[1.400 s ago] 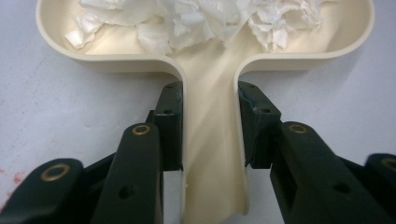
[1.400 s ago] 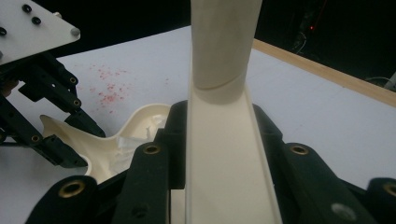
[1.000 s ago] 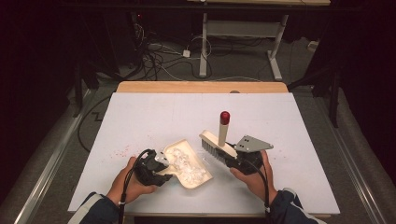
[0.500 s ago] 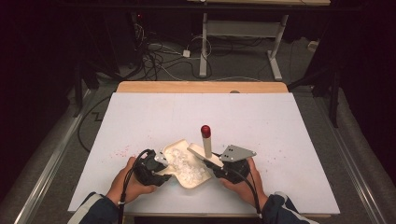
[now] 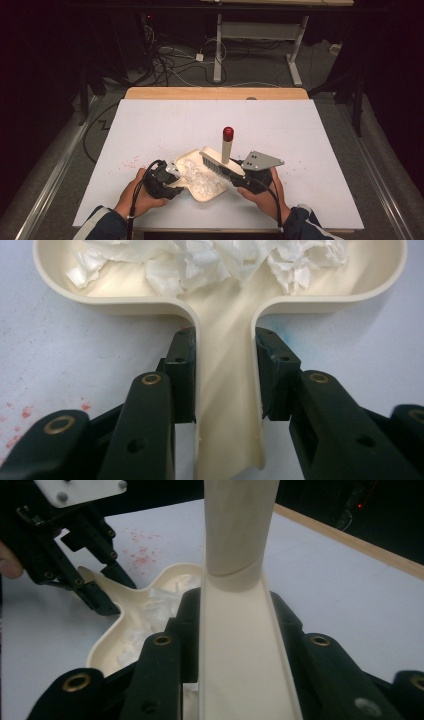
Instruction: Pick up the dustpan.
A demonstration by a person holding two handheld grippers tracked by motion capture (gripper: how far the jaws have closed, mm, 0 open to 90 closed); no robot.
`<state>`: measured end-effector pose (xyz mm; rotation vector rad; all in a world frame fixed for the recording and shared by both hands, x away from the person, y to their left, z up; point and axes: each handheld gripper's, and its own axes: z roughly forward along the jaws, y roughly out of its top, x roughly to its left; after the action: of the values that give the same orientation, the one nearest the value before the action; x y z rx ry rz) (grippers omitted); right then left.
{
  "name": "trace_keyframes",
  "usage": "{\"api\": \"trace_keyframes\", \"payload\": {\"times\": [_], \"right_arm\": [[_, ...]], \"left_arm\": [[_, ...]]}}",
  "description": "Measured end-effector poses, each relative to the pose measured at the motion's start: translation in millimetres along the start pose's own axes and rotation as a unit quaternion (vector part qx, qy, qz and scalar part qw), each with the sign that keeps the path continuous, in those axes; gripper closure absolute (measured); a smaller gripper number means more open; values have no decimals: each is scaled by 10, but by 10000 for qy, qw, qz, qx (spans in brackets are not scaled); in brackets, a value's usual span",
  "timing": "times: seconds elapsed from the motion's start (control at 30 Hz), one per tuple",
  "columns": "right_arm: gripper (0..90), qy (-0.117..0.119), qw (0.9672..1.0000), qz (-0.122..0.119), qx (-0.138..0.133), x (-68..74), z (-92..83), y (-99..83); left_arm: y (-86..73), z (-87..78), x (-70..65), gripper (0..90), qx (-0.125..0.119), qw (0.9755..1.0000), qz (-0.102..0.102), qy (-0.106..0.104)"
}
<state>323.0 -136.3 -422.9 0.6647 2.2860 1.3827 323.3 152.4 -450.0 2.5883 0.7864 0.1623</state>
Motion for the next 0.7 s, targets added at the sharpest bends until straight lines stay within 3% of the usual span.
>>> {"api": "trace_keyframes", "payload": {"times": [0.2, 0.37, 0.53, 0.63, 0.7], "right_arm": [[673, -339, 9994, 80, 50, -149, 63, -41], [673, -640, 9976, -43, 257, -217, 180, -113], [673, -358, 9985, 110, 395, -203, 281, -171], [673, -212, 9989, -20, 418, -87, 287, -152], [673, -62, 9993, 28, 355, -26, 288, -141]], "left_arm": [[2, 3, -4, 636, -16, 10000, -34, -4], [0, 1, -3, 635, -12, 10000, -29, 24], [-2, 11, 11, 635, -5, 10000, -53, 24], [-2, 22, 21, 635, -4, 10000, -93, 8], [0, 32, 17, 635, 20, 10000, -95, 18]]}}
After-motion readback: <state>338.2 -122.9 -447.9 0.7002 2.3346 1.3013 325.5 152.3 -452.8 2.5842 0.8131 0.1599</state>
